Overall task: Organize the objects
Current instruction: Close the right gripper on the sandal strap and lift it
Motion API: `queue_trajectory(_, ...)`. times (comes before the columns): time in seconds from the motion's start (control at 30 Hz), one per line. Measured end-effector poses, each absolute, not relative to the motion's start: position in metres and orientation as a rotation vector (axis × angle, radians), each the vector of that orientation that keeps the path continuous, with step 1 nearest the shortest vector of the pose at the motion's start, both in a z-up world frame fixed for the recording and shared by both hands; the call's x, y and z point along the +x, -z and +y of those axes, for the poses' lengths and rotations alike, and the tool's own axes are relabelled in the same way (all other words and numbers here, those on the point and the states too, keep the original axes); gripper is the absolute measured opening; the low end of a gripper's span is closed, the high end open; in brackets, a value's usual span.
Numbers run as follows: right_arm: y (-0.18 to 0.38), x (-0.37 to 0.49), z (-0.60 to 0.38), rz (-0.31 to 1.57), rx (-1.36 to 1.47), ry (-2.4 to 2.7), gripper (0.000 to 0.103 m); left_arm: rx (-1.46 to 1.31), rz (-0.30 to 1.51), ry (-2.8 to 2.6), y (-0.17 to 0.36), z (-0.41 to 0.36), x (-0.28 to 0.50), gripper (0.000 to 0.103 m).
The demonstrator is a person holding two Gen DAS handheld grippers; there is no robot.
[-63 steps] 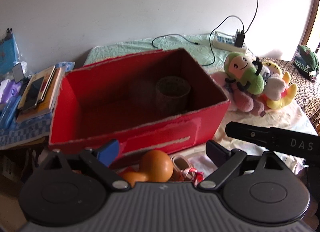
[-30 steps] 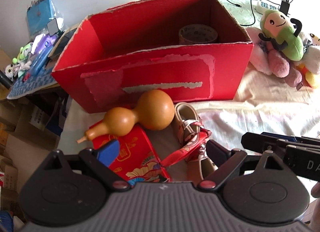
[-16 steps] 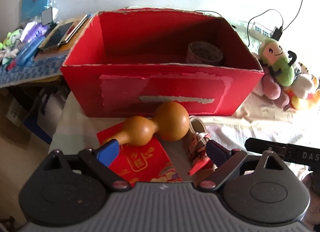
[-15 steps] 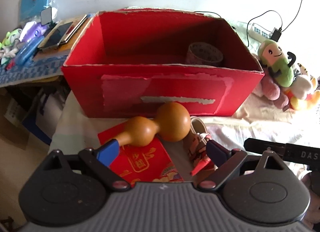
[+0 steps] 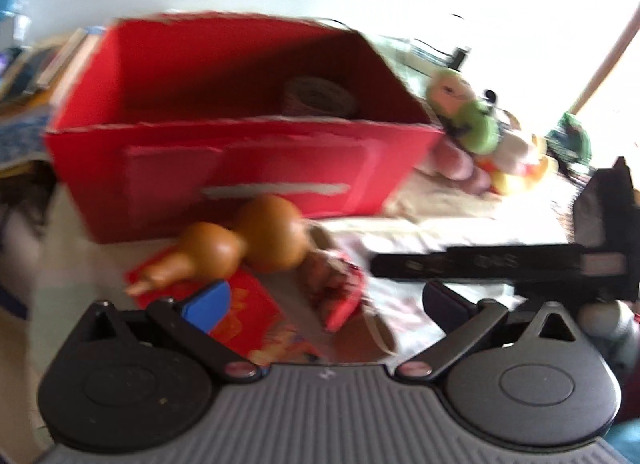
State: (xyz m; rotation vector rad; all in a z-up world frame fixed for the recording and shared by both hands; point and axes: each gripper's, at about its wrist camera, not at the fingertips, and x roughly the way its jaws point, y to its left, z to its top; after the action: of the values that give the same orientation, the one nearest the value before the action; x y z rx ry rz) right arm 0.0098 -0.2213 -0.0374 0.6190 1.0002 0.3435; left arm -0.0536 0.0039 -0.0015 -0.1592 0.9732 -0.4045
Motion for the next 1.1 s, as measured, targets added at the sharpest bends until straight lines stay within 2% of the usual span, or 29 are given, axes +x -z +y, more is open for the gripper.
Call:
queue_trajectory(0.27,0.042,0.011,-0.216,1.043,0.635,-0.356,0.046,-0.112,0.970,0.544,0.006,-0.017,-0.054,0.102)
queue_trajectory(0.4,0.042,0.012,-0.212,1.056,0.620,-0.373,0.054,-0.148,1.026,0.578,0.021,-0.027,-0.044,0.102)
queue_trajectory(0.67,0.055,0.015,-0.212,1.127,0.614,-0.357,0.055,-0.094,1.060,0.613,0.032,-0.048,-0.038,0.101)
queue_trajectory(0.77,0.058,0.016,-0.213,1.145,0.613,-0.360,0.054,-0.103,1.079,0.614,0.038,-0.049,-0.036,0.098)
queue_trajectory(0.87,0.060,0.014,-0.210,1.156,0.616,-0.385,0.043,-0.104,1.098,0.612,0.043,-0.049,-0.034,0.089)
queue_trajectory(0.9,0.061,0.014,-0.211,1.162,0.631,-0.400,0.036,-0.103,1.101,0.607,0.045,-0.049,-0.033,0.085)
queue_trajectory(1.1,0.057,0.006,-0.224,1.138,0.647,-0.392,0.027,-0.108,1.114,0.595,0.051,-0.048,-0.032,0.081)
